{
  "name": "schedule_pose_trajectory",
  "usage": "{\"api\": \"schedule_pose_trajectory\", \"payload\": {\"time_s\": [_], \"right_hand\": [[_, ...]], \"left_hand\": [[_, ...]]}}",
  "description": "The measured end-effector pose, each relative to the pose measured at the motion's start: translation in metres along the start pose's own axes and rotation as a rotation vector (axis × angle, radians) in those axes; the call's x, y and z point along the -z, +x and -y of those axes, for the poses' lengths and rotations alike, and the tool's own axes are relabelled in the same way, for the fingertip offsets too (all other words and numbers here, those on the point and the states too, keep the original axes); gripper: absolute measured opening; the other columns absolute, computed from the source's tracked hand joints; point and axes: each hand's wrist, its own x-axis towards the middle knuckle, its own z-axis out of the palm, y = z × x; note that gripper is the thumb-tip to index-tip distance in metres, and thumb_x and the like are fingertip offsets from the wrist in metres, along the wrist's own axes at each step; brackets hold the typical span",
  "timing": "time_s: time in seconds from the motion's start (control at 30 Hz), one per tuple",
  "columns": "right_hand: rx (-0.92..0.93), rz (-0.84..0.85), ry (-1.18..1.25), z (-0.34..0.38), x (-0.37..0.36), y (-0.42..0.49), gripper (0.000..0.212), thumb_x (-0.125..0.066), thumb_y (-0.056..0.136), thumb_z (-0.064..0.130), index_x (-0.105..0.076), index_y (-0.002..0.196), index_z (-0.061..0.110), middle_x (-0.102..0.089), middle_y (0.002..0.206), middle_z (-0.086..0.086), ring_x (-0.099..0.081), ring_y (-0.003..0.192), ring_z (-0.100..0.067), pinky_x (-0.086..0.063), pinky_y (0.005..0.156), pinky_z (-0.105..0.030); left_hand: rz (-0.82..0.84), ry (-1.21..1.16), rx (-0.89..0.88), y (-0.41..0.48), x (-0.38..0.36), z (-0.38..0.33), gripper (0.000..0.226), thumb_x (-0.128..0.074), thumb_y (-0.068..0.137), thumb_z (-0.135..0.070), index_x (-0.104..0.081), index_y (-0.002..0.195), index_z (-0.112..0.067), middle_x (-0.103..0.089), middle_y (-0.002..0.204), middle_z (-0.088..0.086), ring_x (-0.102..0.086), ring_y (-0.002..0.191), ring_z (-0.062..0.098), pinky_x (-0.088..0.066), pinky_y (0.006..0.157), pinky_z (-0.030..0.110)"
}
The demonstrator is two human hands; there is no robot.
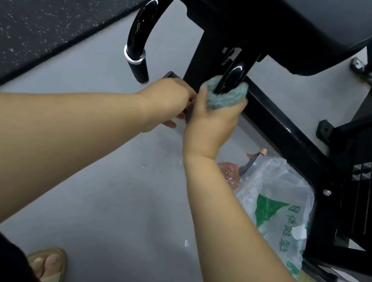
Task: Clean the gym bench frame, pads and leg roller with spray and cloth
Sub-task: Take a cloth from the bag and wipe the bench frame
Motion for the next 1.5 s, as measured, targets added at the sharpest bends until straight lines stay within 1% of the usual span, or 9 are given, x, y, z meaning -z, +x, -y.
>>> {"api": "schedule_pose_trajectory", "payload": {"time_s": [0.17,0.37,0.47,0.57,0.73,0.9,1.07,1.2,1.5], "right_hand": [[-0.313,0.259,0.339,0.044,0.019,0.052,0.015,-0.071,0.082,0.015,-0.061,0.076,0.004,-0.064,0.066,-0.007,-0.062,0.06,-0.019,-0.054,0.061,-0.032],[-0.061,-0.003,0.248,0.013,0.0,0.024,0.043,-0.07,0.084,0.021,-0.049,0.118,0.005,-0.059,0.09,0.005,-0.059,0.079,-0.01,-0.049,0.072,-0.02],[0.112,0.026,-0.025,-0.027,0.001,-0.003,0.063,-0.071,0.082,0.022,-0.04,0.131,-0.002,-0.061,0.115,-0.013,-0.059,0.103,-0.028,-0.05,0.085,-0.037],[0.155,0.056,-0.104,-0.041,0.0,-0.004,0.061,-0.07,0.082,0.022,-0.042,0.128,-0.006,-0.06,0.114,-0.021,-0.06,0.102,-0.034,-0.052,0.082,-0.042],[0.0,0.101,0.139,-0.004,0.009,0.022,0.048,-0.073,0.081,0.019,-0.047,0.118,0.002,-0.058,0.095,0.003,-0.058,0.086,-0.01,-0.046,0.072,-0.014],[-0.001,0.041,0.227,-0.001,0.002,0.021,0.045,-0.073,0.081,0.017,-0.047,0.115,0.004,-0.058,0.089,0.009,-0.059,0.08,-0.003,-0.049,0.072,-0.018],[0.108,0.106,-0.027,-0.038,0.004,-0.003,0.066,-0.066,0.077,0.026,-0.04,0.13,-0.001,-0.061,0.113,-0.017,-0.06,0.101,-0.03,-0.052,0.08,-0.042],[0.025,0.13,0.002,-0.022,0.007,0.002,0.057,-0.07,0.082,0.021,-0.042,0.128,0.004,-0.061,0.11,-0.008,-0.059,0.096,-0.02,-0.049,0.08,-0.031],[-0.166,0.256,0.455,0.025,0.016,0.043,0.016,-0.07,0.081,0.013,-0.058,0.086,0.004,-0.062,0.075,-0.006,-0.061,0.067,-0.014,-0.052,0.061,-0.025]], "left_hand": [[-0.002,-0.118,0.035,0.006,0.005,0.006,0.02,-0.042,0.094,-0.019,-0.063,0.093,-0.021,-0.067,0.082,-0.002,-0.065,0.095,0.021,-0.056,0.074,0.032],[0.014,-0.179,0.046,-0.001,-0.002,0.003,0.023,-0.038,0.095,-0.013,-0.06,0.101,-0.011,-0.061,0.079,0.003,-0.06,0.079,0.021,-0.052,0.082,0.036],[-0.045,-0.239,0.062,0.001,-0.004,0.001,0.026,-0.039,0.097,-0.016,-0.06,0.112,-0.012,-0.066,0.094,0.005,-0.063,0.087,0.02,-0.053,0.081,0.037],[-0.078,-0.2,0.029,0.003,-0.007,0.006,0.029,-0.04,0.098,-0.02,-0.055,0.119,-0.009,-0.061,0.107,0.006,-0.059,0.095,0.022,-0.054,0.073,0.034],[-0.074,-0.184,-0.032,0.001,-0.007,0.006,0.03,-0.035,0.096,-0.021,-0.058,0.114,-0.013,-0.063,0.112,0.007,-0.061,0.101,0.023,-0.057,0.078,0.037],[-0.115,-0.239,-0.05,0.0,-0.009,0.001,0.03,-0.035,0.092,-0.023,-0.062,0.103,-0.015,-0.066,0.1,0.008,-0.063,0.099,0.027,-0.058,0.079,0.044],[-0.006,-0.163,-0.052,-0.007,-0.013,0.008,0.032,-0.033,0.097,-0.029,-0.051,0.122,-0.022,-0.06,0.117,0.002,-0.059,0.104,0.021,-0.054,0.086,0.041],[-0.005,-0.111,-0.054,-0.011,-0.011,0.012,0.031,-0.032,0.099,-0.033,-0.047,0.124,-0.025,-0.056,0.121,0.0,-0.054,0.111,0.022,-0.052,0.089,0.04],[-0.03,-0.294,-0.137,-0.01,-0.009,-0.004,0.029,-0.035,0.099,-0.032,-0.059,0.092,-0.019,-0.063,0.083,0.001,-0.063,0.072,0.016,-0.059,0.059,0.026]]}}
